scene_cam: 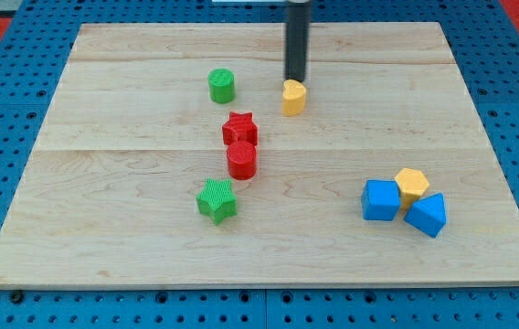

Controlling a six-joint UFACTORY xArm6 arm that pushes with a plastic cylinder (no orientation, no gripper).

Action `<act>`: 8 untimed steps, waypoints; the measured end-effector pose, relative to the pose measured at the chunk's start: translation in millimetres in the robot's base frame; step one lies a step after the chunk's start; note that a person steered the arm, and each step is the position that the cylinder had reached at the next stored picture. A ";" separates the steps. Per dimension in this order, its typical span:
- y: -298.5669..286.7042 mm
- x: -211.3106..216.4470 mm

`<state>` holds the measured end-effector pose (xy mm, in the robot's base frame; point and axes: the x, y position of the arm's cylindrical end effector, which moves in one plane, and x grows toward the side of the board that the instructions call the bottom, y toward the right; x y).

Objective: Move yellow heart towards center

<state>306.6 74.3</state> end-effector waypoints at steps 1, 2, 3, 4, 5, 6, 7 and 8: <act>80.6 -6.0; 97.6 15.0; 69.5 27.8; -4.3 27.9; -19.5 38.4; 4.2 42.2; -9.2 43.2; -40.8 45.0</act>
<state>351.6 33.5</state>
